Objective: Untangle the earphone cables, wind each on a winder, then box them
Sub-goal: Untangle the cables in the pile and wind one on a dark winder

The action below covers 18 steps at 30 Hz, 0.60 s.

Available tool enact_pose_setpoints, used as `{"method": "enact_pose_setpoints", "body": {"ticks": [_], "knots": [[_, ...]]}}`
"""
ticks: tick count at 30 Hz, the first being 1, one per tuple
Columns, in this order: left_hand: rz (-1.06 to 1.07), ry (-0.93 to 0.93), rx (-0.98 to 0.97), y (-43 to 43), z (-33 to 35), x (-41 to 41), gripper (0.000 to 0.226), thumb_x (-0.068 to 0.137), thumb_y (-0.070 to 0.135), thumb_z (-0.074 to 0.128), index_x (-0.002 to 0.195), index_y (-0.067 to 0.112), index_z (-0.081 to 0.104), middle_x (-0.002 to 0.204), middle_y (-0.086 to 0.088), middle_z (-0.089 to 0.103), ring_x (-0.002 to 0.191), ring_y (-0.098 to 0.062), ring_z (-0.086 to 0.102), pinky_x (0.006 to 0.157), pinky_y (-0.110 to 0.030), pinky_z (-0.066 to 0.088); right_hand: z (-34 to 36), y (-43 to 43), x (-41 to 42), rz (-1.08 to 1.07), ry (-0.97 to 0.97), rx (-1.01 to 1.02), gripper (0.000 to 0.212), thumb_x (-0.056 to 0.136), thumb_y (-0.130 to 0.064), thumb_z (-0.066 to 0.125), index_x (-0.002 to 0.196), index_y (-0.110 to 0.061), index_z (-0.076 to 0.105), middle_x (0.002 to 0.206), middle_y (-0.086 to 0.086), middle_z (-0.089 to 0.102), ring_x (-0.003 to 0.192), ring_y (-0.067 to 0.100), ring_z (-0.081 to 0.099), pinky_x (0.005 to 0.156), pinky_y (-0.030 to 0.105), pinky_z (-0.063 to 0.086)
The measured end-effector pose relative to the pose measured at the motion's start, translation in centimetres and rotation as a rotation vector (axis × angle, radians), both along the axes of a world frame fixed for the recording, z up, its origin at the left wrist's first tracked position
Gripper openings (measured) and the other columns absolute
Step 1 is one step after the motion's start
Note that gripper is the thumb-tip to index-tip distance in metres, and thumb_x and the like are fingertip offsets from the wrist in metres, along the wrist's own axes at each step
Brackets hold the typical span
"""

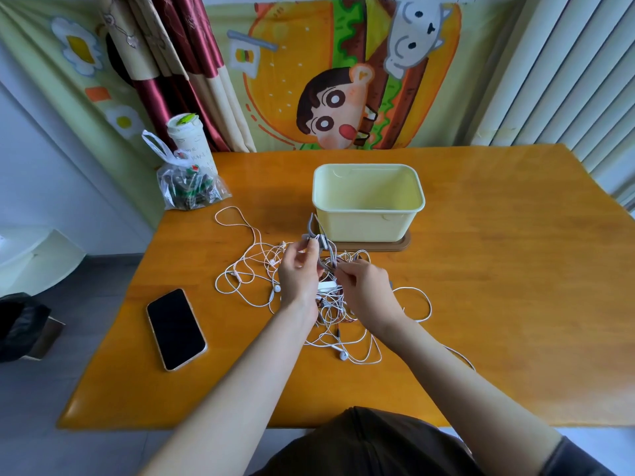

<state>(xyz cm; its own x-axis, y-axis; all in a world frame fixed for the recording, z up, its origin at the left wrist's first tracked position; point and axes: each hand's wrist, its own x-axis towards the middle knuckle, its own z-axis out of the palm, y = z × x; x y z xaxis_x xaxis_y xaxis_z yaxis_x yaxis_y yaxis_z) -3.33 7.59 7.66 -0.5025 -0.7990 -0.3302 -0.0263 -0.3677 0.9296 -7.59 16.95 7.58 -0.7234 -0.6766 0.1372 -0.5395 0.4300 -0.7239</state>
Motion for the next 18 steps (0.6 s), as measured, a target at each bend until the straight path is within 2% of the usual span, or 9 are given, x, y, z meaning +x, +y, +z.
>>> {"method": "enact_pose_setpoints", "body": {"ticks": [3,6,10,14,18], "knots": [[-0.019,0.059,0.169,-0.03,0.05,0.15,0.017,0.096,0.028,0.054,0.104,0.015,0.061,0.115,-0.017,0.064,0.101,-0.030,0.062,0.079,-0.032,0.053,0.30,0.05,-0.59,-0.035,-0.130,-0.023,0.028,0.095,-0.008,0.048,0.072,-0.002,0.063,0.056,0.000,0.049,0.048,0.010,0.035,0.047,0.016,0.028],[-0.077,0.108,0.227,-0.03,0.14,0.39,0.027,0.098,0.029,0.050,0.116,0.011,0.058,0.113,-0.017,0.064,0.094,-0.026,0.063,0.079,-0.032,0.054,0.53,-0.04,-0.69,-0.049,-0.226,-0.023,0.027,0.095,-0.009,0.046,0.078,-0.003,0.067,0.055,-0.004,0.048,0.046,0.009,0.036,0.043,0.015,0.030],[-0.066,0.139,0.296,-0.04,0.27,0.66,0.021,0.099,0.031,0.047,0.110,0.017,0.058,0.098,-0.007,0.064,0.085,-0.018,0.061,0.071,-0.029,0.051,0.91,-0.28,-0.32,0.029,-0.103,0.026,0.028,0.093,-0.005,0.045,0.072,-0.007,0.062,0.055,-0.003,0.046,0.044,0.010,0.036,0.043,0.016,0.028],[-0.037,0.111,0.326,-0.15,0.22,0.76,0.023,0.098,0.035,0.048,0.109,0.018,0.058,0.099,-0.006,0.063,0.088,-0.018,0.061,0.075,-0.030,0.052,0.80,-0.24,-0.73,0.122,-0.034,0.113,0.029,0.097,-0.009,0.042,0.079,-0.005,0.064,0.057,-0.007,0.044,0.047,0.009,0.039,0.044,0.017,0.030],[0.049,0.073,0.172,0.01,0.03,0.47,0.019,0.097,0.032,0.050,0.108,0.018,0.058,0.104,-0.007,0.064,0.096,-0.018,0.063,0.075,-0.024,0.053,0.93,-0.31,-0.68,0.150,0.041,0.178,0.026,0.100,-0.015,0.042,0.095,-0.005,0.066,0.071,0.000,0.054,0.057,0.015,0.044,0.048,0.015,0.026]]}}
